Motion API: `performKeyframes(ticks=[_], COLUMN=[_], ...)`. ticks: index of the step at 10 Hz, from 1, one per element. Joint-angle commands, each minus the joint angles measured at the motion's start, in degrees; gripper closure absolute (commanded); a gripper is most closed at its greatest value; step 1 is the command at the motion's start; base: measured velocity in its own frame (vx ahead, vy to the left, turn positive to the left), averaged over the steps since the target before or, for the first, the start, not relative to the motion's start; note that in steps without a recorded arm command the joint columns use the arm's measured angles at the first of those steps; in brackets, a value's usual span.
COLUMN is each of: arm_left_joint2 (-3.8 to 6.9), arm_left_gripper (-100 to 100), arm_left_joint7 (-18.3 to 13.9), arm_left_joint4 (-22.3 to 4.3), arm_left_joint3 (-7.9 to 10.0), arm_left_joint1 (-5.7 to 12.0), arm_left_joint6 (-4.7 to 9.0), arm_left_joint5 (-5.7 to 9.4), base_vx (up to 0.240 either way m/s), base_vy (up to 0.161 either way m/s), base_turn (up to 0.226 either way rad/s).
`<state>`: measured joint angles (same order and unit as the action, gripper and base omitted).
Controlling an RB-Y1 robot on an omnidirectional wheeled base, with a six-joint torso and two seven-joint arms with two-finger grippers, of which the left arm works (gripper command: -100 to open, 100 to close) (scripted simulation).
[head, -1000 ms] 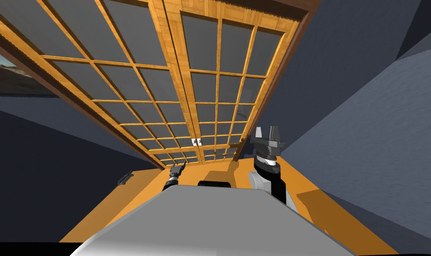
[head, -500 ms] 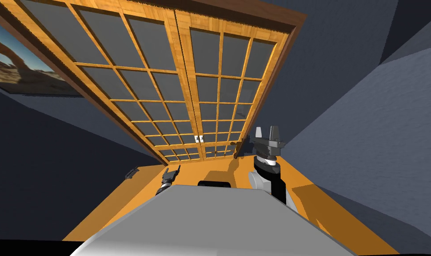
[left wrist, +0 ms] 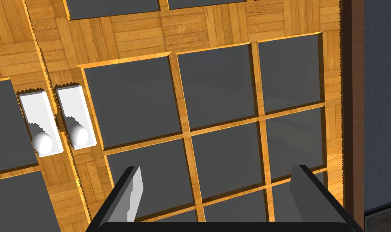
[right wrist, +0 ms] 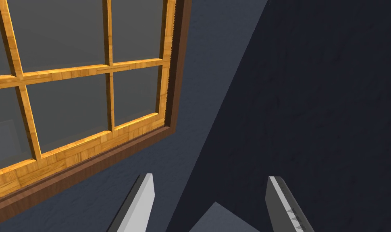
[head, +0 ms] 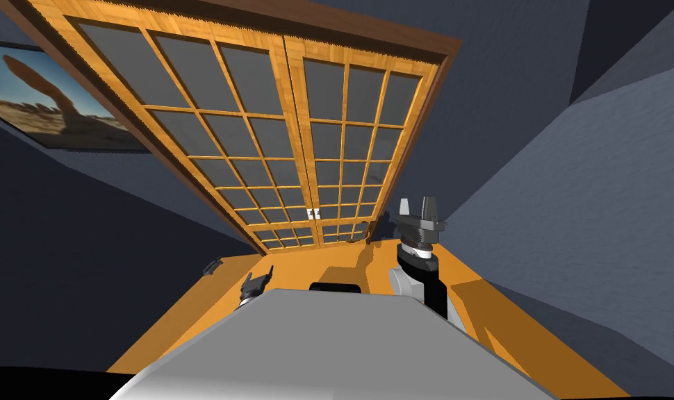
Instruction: Pull the door open
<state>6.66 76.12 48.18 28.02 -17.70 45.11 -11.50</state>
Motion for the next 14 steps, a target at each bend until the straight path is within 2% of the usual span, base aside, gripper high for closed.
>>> performKeyframes(ticks=[1,2,3,5,7,9,14], arm_left_joint2=[0.51,0.6,0.6,0.53,-0.08,-0.81,-2.36], arm_left_gripper=[-100,-100,-100,-100,-100,-100,-100], arm_left_joint7=[0.56,0.97,0.97,2.18,3.52,4.21,5.0], arm_left_joint4=[-1.66,-2.23,-2.23,-3.7,-4.91,-5.21,-4.89], arm_left_joint3=[1.42,2.31,2.31,4.63,6.56,7.06,6.61], arm_left_joint1=[0.1,-0.09,-0.09,0.08,1.59,3.46,7.67], arm_left_joint6=[0.04,-0.11,-0.11,-0.51,-0.82,-0.89,-0.77], arm_left_joint5=[0.65,1.04,1.04,2.11,3.09,3.44,3.52], base_vx=[-0.151,-0.141,-0.072,-0.052,0.021,0.128,0.177], base_vy=[0.029,0.035,0.031,0.035,0.037,0.049,0.039], base_turn=[-0.036,-0.049,-0.013,-0.104,-0.197,-0.161,-0.133])
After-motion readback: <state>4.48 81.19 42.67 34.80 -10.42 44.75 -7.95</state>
